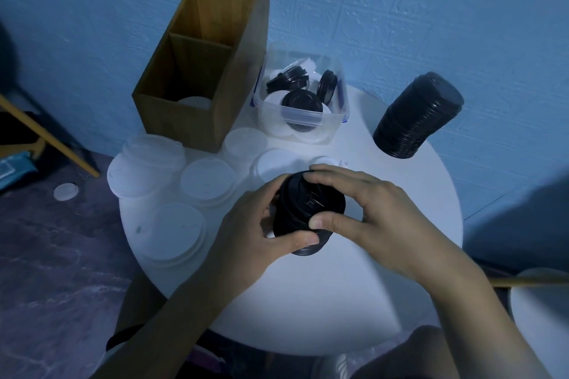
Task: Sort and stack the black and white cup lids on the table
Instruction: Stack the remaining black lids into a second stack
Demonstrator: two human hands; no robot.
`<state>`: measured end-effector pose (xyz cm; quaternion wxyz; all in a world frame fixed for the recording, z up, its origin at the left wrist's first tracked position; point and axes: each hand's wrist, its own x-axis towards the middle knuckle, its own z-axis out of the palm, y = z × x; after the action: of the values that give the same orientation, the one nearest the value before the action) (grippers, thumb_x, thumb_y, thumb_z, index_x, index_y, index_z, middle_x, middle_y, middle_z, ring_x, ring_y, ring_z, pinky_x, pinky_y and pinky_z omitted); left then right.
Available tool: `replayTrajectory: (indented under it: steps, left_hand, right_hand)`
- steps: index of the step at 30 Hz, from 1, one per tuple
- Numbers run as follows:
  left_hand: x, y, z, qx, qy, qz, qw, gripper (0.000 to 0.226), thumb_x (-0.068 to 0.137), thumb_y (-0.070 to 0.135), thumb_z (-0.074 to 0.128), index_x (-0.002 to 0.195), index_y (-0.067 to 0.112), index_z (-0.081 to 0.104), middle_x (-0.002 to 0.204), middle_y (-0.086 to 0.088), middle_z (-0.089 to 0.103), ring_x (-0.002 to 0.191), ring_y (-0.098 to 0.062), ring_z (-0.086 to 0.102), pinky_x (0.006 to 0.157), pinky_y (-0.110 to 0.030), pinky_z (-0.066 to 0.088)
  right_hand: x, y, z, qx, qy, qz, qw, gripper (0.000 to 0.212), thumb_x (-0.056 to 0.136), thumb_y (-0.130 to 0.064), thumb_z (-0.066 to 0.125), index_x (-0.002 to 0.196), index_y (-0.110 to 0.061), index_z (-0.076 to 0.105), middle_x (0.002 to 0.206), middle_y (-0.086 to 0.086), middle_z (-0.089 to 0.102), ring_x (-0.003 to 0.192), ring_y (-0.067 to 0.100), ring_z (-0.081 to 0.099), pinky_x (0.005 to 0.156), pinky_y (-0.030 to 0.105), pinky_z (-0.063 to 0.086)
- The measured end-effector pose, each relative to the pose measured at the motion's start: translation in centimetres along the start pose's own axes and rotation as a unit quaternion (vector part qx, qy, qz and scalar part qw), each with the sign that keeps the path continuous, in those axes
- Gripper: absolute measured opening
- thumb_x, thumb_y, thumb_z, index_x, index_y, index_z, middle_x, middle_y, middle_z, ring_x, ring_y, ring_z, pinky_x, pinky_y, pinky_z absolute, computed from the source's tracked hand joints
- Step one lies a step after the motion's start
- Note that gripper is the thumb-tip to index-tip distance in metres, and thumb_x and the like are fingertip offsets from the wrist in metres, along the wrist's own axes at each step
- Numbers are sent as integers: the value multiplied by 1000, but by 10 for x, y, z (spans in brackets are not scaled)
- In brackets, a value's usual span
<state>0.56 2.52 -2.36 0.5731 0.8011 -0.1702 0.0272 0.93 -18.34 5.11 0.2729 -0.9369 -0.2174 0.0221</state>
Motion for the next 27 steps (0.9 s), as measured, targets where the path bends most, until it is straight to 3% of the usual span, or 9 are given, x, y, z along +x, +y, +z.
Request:
replayTrajectory:
  steps: [4, 7, 10, 14, 17, 21, 24, 27]
  left_hand:
    - [0, 6, 1, 7, 13, 14, 1000, 64, 69, 37, 83, 116, 68, 53, 106, 30, 67, 103, 1, 66, 82, -12, 51]
    - [-1, -2, 2, -1, 16, -1, 1000, 73, 67, 52, 79, 129, 69, 45, 117, 23, 66, 109, -5, 67, 89, -28, 58]
    - [-3, -8, 2, 3, 11, -28, 1000, 92, 66, 56, 79, 147, 62, 35, 128, 16, 63, 118, -9, 64, 97, -38, 58]
    - [-3, -10, 2, 7, -3, -31, 999, 85, 71, 58, 71, 148, 60, 34, 131, 14, 62, 122, -12, 62, 101, -43, 54]
    - [-4, -12, 1, 17, -6, -5, 1000, 63, 90, 68, 50, 150, 54, 35, 131, 16, 63, 122, -14, 61, 103, -48, 49]
    - [-4, -6, 0, 10, 2, -12, 1000, 47, 98, 58, 39, 145, 56, 40, 134, 21, 61, 125, -12, 59, 106, -45, 47]
    - [-5, -8, -1, -5, -15, -18, 1000, 53, 99, 54, 41, 150, 40, 43, 139, 13, 61, 129, -18, 57, 108, -49, 46]
    - [-6, -10, -3, -12, -22, -18, 1000, 54, 99, 52, 43, 151, 37, 43, 141, 11, 60, 132, -21, 55, 109, -52, 44]
  right_hand:
    - [-5, -1, 7, 15, 26, 11, 1000, 57, 88, -59, 65, 141, -43, 53, 122, -57, 35, 129, -16, 39, 103, 0, 25]
    - [-6, 1, 14, 80, 42, 38, 995, 60, 79, -68, 68, 134, -55, 47, 126, -45, 53, 127, -9, 49, 109, 20, 39]
    - [-7, 3, 19, 181, 61, 61, 980, 68, 74, -62, 80, 135, -46, 54, 128, -31, 63, 126, -4, 56, 110, 31, 44]
    - [-9, 5, 24, 266, 73, 63, 959, 70, 71, -40, 83, 136, -32, 58, 126, -27, 66, 126, -3, 58, 109, 22, 44]
    - [-10, 9, 29, 300, 78, 70, 948, 68, 70, -34, 83, 134, -29, 60, 125, -22, 69, 124, 0, 60, 105, 18, 45]
    - [-12, 14, 31, 349, 71, 69, 932, 70, 71, -23, 82, 137, -23, 58, 127, -21, 69, 126, 0, 60, 104, 15, 44]
    - [-14, 17, 30, 383, 47, 65, 920, 67, 78, -14, 78, 140, -22, 55, 132, -14, 68, 131, 6, 58, 111, 23, 44]
    - [-16, 19, 32, 388, 46, 68, 918, 63, 82, -12, 76, 140, -24, 54, 132, -10, 69, 130, 9, 60, 111, 28, 45]
